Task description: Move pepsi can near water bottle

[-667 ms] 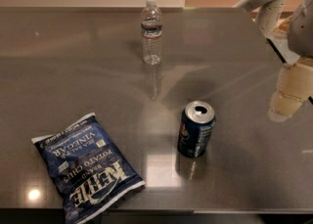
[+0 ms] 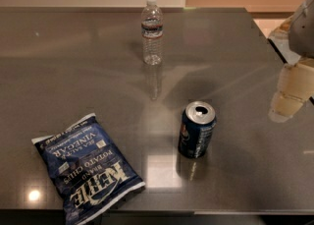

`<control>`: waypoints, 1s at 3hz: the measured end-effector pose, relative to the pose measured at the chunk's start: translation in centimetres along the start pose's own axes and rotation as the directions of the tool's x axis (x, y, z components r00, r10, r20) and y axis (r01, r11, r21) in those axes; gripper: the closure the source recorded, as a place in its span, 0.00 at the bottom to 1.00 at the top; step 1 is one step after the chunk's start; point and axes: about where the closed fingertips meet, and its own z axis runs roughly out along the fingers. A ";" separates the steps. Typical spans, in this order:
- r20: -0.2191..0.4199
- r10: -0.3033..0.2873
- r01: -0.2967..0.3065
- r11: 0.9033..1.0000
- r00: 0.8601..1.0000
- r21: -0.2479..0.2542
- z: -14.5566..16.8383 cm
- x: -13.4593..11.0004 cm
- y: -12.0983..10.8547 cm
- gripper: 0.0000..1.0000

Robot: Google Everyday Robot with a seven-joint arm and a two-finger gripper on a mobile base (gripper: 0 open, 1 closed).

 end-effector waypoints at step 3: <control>0.239 -0.191 0.232 0.960 0.952 -0.156 4.4 -5.6 7.7 0.00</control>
Offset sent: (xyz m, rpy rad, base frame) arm -0.0598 0.0973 -0.0637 0.2215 0.1244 0.3808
